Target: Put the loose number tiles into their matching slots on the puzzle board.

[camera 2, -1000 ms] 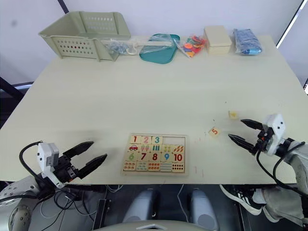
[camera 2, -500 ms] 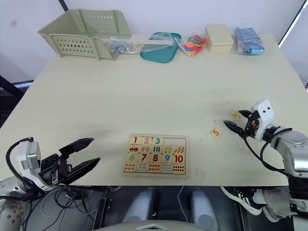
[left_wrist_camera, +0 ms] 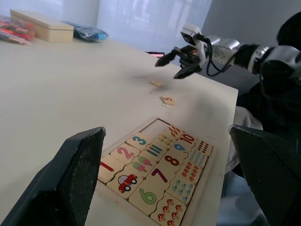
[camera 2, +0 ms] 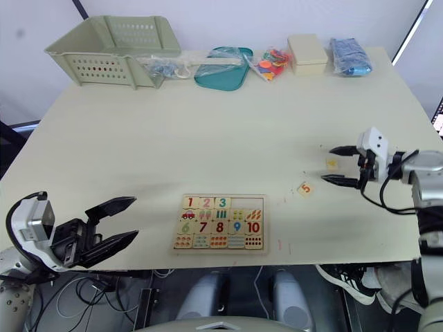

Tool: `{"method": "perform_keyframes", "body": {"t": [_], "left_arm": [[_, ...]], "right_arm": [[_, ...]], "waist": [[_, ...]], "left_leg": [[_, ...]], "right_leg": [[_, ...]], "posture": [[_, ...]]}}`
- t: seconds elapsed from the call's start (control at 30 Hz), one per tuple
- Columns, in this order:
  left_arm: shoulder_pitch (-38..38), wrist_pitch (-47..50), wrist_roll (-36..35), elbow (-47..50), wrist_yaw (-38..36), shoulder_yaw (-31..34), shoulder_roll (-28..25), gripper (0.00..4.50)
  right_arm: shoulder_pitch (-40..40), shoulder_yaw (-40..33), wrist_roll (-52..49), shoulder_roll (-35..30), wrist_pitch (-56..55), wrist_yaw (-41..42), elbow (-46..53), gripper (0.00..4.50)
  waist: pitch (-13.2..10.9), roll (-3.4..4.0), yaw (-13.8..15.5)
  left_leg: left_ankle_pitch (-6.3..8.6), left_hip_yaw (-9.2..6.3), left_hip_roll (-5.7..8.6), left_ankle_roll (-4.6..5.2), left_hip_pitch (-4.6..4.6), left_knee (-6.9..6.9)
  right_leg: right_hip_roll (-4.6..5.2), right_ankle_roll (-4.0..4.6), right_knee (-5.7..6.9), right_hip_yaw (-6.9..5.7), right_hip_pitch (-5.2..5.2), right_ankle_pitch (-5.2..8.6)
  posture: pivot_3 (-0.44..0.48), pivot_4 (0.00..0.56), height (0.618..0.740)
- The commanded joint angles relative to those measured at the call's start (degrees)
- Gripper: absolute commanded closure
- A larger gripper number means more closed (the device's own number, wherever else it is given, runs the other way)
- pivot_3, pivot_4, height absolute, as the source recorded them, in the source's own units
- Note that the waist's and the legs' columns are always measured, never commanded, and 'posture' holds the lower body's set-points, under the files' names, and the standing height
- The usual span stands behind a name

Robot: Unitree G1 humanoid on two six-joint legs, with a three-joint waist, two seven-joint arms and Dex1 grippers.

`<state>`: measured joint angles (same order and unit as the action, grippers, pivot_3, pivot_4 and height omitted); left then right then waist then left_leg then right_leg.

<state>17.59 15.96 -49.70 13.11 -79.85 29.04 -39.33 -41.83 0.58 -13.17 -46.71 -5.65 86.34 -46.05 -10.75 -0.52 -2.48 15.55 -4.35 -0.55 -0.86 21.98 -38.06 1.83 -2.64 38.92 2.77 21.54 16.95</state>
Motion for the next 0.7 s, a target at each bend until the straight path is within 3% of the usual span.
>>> {"method": "perform_keyframes", "body": {"t": [0.03,0.27,0.7], "left_arm": [[-0.7,-0.5,0.0,-1.7,-1.6,1.4,-1.5,0.02],[-1.8,0.4,-1.8,-1.6,-2.6,2.0,-2.0,0.02],[-2.8,-5.4,0.4,-5.7,-8.9,3.7,-2.0,0.02]], "right_arm": [[-6.1,1.9,3.9,0.5,-4.9,4.1,-10.1,0.0],[-13.0,3.0,9.2,2.8,-8.6,2.2,-21.5,0.0],[-13.8,1.6,12.6,3.9,-9.8,-3.3,-25.6,0.0]], "waist": [[0.0,0.03,0.0],[-0.1,0.13,0.0],[-0.1,0.17,0.0]], "left_leg": [[0.0,-0.01,-0.02,0.0,0.0,0.01],[0.0,0.03,0.01,-0.01,0.08,0.07],[0.0,0.07,0.02,-0.01,0.06,0.08]], "right_leg": [[0.01,0.0,0.0,-0.02,0.0,0.0],[0.09,0.0,-0.03,0.06,0.13,0.0],[0.08,0.0,0.0,0.07,0.13,0.0]], "posture": [[0.0,0.15,0.74],[0.0,0.15,0.74],[0.0,0.15,0.74]]}}
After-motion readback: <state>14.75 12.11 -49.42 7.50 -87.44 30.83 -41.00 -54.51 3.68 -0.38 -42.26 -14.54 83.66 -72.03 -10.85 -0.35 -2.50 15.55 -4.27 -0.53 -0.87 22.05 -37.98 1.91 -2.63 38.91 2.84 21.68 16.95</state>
